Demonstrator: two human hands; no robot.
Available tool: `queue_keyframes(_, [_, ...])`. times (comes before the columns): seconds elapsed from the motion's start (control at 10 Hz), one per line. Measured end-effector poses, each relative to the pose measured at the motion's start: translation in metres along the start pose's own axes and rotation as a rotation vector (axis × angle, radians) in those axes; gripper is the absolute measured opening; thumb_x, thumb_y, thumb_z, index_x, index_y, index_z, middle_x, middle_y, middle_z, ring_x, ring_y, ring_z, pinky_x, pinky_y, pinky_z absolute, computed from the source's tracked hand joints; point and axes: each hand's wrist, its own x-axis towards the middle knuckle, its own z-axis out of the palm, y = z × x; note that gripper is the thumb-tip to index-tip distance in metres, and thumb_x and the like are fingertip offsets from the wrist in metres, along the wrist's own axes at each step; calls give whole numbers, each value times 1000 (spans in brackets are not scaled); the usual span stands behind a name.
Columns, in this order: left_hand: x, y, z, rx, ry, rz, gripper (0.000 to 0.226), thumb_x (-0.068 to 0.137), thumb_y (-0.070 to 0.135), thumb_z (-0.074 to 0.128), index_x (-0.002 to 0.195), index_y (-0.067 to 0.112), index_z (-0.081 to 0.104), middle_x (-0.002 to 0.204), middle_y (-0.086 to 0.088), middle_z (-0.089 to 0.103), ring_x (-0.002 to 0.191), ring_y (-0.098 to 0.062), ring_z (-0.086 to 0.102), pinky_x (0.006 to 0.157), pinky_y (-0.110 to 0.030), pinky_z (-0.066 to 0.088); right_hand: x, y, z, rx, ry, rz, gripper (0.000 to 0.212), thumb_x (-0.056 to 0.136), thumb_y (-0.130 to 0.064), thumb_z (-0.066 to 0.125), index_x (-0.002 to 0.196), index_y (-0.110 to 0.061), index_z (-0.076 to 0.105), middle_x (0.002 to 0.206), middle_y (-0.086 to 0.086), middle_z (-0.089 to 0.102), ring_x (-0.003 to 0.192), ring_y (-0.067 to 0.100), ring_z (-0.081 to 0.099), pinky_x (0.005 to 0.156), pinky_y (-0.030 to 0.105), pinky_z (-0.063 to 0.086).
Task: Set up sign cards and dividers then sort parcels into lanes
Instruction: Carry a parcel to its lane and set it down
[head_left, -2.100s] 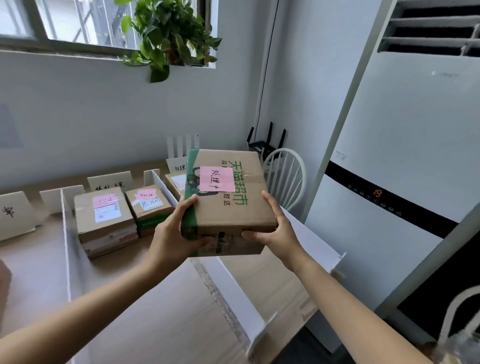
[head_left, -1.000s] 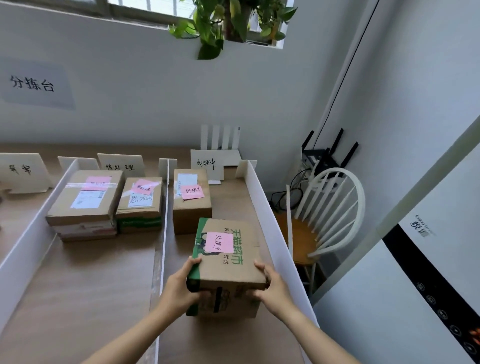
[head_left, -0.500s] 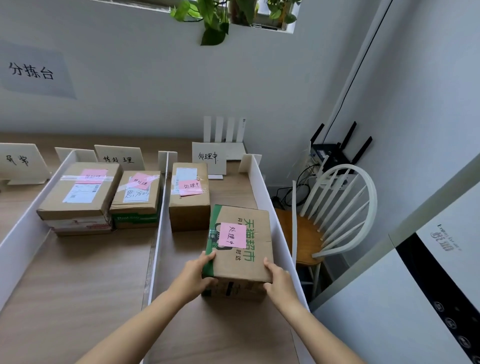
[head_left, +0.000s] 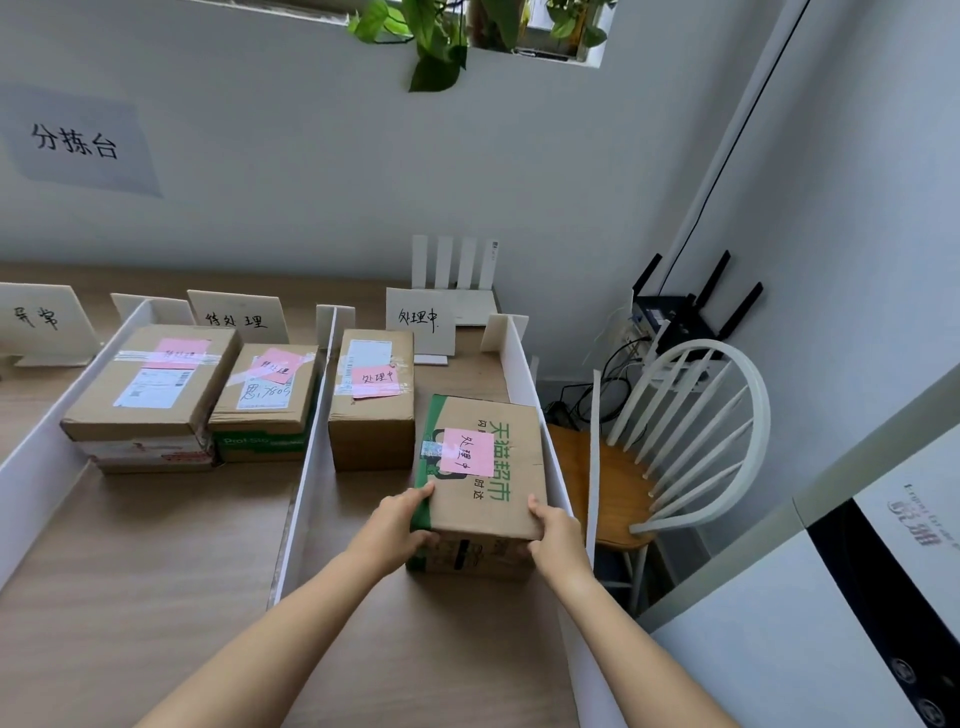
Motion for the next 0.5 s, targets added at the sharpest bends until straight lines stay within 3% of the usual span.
queue_keyframes(0.1, [8,5,-2,0,-1,-33,80,86,19,68,150,22,21,146,-10,37,134,-27,36,108,-39,37,9,-6,-4,-75,-9,-30,47,99,0,41,144,-11,39,133,2,49,113,12,50,85,8,43])
queue_keyframes(0.2, [17,9,-4,43,10,-42,78,88,21,65,151,22,19,146,-8,35,136,-26,33,110,-37,35,25,-11,-10,-177,-16,-39,51,91,4,48,140,-12,45,136,12,53,124,25,50,97,22,38])
queue_keyframes(0.3, [25,12,-3,113,73,-12,76,89,24,64,151,19,19,146,-4,31,134,-21,33,109,-31,35,43,-12,-13,-271,-21,-112,50,90,4,49,137,-13,49,133,11,55,123,26,51,96,22,38])
queue_keyframes(0.4, [33,11,-4,191,143,46,75,87,28,66,149,14,25,153,-3,16,142,-20,15,115,-32,20,55,-12,-12,-358,19,-145,34,97,-12,44,129,-11,56,103,0,59,118,29,54,97,30,42])
queue_keyframes(0.5, [44,10,-9,330,174,80,75,87,37,63,149,14,27,157,1,11,145,-19,2,118,-33,8,65,-17,-12,-676,38,-243,40,102,-27,36,131,-5,50,102,6,52,115,35,51,98,39,45])
